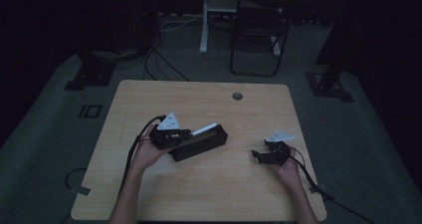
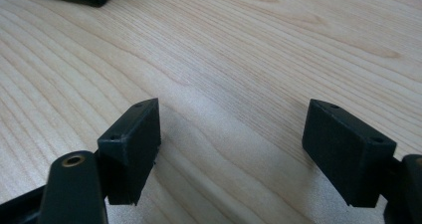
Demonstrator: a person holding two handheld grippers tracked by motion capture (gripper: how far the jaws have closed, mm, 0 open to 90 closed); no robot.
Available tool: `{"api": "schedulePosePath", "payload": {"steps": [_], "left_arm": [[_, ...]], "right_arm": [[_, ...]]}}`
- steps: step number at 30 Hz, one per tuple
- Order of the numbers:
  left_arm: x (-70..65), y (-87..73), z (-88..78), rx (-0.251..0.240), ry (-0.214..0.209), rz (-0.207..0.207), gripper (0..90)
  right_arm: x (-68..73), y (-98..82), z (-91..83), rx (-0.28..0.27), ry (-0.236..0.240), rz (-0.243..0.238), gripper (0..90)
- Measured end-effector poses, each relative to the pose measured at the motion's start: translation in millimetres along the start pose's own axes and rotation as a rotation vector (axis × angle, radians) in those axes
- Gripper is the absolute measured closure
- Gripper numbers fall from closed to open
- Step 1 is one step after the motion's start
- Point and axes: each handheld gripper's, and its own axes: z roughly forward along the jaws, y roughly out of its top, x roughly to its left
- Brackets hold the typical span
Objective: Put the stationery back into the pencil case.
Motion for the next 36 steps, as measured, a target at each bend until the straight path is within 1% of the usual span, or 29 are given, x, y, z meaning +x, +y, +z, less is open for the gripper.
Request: {"api": "schedulePosePath", "payload": {"steps": [7, 13, 27, 29, 30, 32, 36], "left_arm": [[0.2, -1.9, 3.6, 0.014, -0.006, -0.004, 79.0], [-0.3, -2.3, 7.2, 0.029, -0.012, 0.002, 79.0], [-2.0, -4.1, 19.9, 0.088, -0.007, 0.012, 78.7], [-1.8, -4.4, 20.6, 0.089, -0.007, 0.008, 77.3], [-1.6, -4.3, 20.1, 0.084, -0.013, 0.006, 73.4], [-1.8, -3.7, 18.1, 0.075, -0.016, 0.005, 69.3], [-1.6, -2.4, 10.4, 0.053, 0.012, 0.004, 62.2]], "right_arm": [[-0.1, 0.0, 0.0, 0.000, 0.000, -0.002, 22.9], [-0.2, 0.0, 0.0, 0.000, 0.000, -0.002, 22.9], [-0.1, 0.0, 0.0, 0.000, 0.000, -0.002, 22.9], [-0.2, 0.0, 0.0, 0.000, 0.000, -0.002, 22.9], [-0.2, 0.0, 0.0, 0.000, 0.000, -0.002, 22.9], [-0.2, 0.0, 0.0, 0.000, 0.000, -0.002, 22.9], [-0.1, 0.0, 0.0, 0.000, 0.000, -0.002, 22.9]]}}
